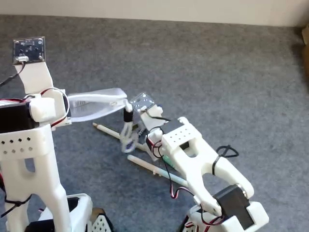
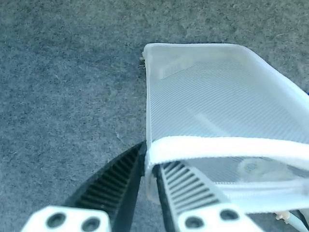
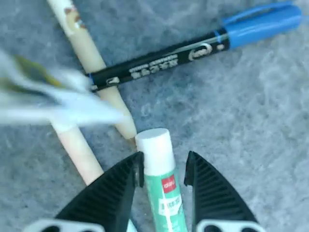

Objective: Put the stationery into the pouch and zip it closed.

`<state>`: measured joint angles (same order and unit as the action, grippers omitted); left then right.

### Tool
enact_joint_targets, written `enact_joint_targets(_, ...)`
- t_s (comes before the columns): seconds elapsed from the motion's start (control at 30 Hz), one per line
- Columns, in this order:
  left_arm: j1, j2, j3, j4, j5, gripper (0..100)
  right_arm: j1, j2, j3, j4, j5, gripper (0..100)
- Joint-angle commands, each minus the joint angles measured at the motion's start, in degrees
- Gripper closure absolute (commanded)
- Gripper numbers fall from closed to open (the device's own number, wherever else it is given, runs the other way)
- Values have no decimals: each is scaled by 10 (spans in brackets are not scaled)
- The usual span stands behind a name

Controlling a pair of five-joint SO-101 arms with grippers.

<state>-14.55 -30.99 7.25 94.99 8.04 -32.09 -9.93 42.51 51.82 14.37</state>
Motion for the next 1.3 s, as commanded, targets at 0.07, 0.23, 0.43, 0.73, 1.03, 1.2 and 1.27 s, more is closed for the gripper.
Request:
enact_joint_targets(0.07, -34, 7, 1, -3, 5, 994, 5, 2, -32, 7, 21, 861)
enact_joint_targets(0.23, -36, 7, 1, -3, 5, 994, 5, 2, -32, 7, 21, 861)
enact_joint_targets(0.43, -36, 7, 1, -3, 5, 994, 5, 3, -31, 7, 22, 861)
enact_joint_targets(0.73, -36, 7, 1, -3, 5, 994, -15, 3, 6, 13, 69, 861)
enact_joint_targets(1.03, -36, 7, 1, -3, 5, 994, -23, 2, 11, 73, 89, 959)
enact_joint_targets(1.2, -36, 7, 1, -3, 5, 994, -23, -4, 10, 84, 89, 995)
enact_joint_targets(1.27, -36, 7, 1, -3, 5, 994, -25, -4, -4, 108, 89, 995)
